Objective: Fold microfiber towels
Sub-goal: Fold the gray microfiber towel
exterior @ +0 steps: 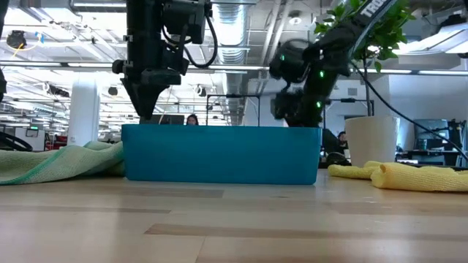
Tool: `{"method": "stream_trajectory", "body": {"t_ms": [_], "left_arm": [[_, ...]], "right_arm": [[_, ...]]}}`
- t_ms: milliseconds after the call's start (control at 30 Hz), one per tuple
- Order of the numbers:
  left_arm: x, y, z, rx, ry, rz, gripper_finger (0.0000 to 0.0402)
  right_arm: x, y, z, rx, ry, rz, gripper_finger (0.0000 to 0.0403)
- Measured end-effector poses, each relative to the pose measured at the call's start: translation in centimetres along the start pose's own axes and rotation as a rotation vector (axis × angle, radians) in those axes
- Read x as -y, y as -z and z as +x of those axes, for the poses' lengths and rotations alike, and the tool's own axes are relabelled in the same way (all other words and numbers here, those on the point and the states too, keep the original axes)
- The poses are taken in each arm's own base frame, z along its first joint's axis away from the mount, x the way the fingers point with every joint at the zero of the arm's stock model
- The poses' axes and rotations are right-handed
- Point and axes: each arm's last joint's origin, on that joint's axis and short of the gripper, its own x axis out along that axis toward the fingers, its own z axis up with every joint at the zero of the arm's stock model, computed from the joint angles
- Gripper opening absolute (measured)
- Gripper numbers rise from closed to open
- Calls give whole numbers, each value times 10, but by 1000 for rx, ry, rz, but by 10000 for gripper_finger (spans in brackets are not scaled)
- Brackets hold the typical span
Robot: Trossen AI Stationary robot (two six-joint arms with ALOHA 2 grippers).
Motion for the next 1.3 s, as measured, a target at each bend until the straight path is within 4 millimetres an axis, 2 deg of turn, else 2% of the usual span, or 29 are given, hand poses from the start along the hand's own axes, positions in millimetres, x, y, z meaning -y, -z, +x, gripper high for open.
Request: {"method": "stream_trajectory", "body": {"t_ms": [267,400,500,833,1033,1300], "left_arm": [[0,-1,0,56,-55,10,132],[0,-1,0,56,-57,13,132],[1,0,-1,62,-60,20,132],[11,8,-6,85,-53,56,132],[15,12,-9,94,-46,50,132],[16,13,-10,97,-45,54,132]], "right_arm": [[-2,-5,-44,217,-154,-3,4],[-5,-8,-52,246,-183,75,17],[-7,-9,-53,239,-196,122,37],[-10,-7,-47,174,-175,114,85],[-10,-7,-47,171,-176,113,135],[-17,-7,-22,123,-204,-6,193]]}}
